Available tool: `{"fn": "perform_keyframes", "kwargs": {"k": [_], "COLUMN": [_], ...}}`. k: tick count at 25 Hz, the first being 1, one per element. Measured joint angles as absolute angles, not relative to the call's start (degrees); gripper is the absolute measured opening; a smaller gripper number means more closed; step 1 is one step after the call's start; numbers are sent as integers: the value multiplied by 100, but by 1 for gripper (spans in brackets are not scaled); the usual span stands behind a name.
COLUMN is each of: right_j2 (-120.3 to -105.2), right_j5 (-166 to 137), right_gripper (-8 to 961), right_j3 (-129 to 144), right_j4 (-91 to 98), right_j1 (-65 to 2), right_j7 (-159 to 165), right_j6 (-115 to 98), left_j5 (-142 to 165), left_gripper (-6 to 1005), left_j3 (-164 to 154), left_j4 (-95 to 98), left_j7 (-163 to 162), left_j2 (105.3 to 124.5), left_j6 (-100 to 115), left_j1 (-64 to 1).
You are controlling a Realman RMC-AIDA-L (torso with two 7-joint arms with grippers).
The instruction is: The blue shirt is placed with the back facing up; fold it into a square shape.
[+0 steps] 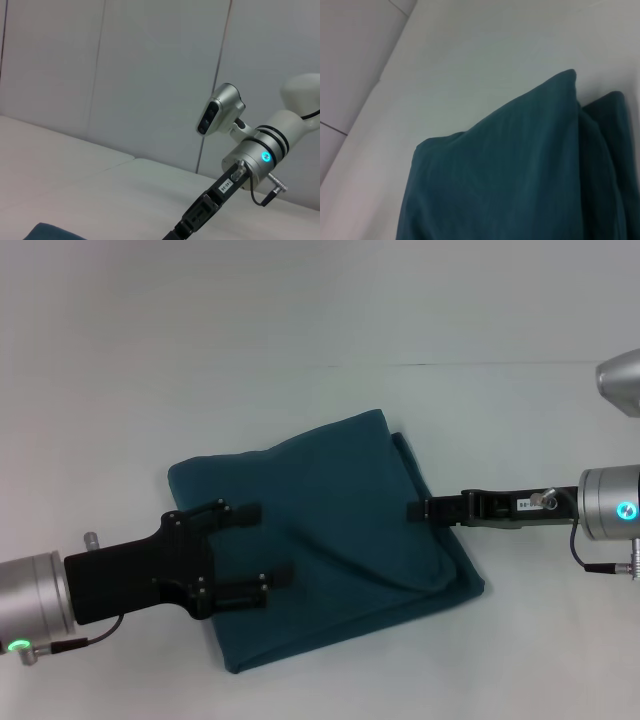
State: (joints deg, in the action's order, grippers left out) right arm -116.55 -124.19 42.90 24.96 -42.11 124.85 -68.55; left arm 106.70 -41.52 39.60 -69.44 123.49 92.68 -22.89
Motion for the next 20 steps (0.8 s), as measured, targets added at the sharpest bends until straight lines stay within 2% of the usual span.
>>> {"fn": "perform_keyframes", "kwargs": {"k": [6, 15, 20], "right_j2": [-11691, -11852, -11857], "right_j5": [-12412, -12422, -12411], "right_gripper": [680, 661, 643], "right_j3": [4298, 4356, 4354], "right_j4": [2447, 2433, 2438], "right_j1": [-4263, -4314, -4283], "right_j7": [12494, 12497, 12498], "right_j6": [-6738, -6556, -6541], "left_j5": [10674, 10649, 10648], "left_gripper": [879, 878, 879], "left_j3": [-4145, -4147, -4149], "left_j4": [3965, 3959, 3965], "left_j7": [-6950, -6974, -6984], "left_j2": [12348, 12349, 12349], "left_j6": [9193, 9084, 9018], "left_j1": [-2289, -2311, -2337]}}
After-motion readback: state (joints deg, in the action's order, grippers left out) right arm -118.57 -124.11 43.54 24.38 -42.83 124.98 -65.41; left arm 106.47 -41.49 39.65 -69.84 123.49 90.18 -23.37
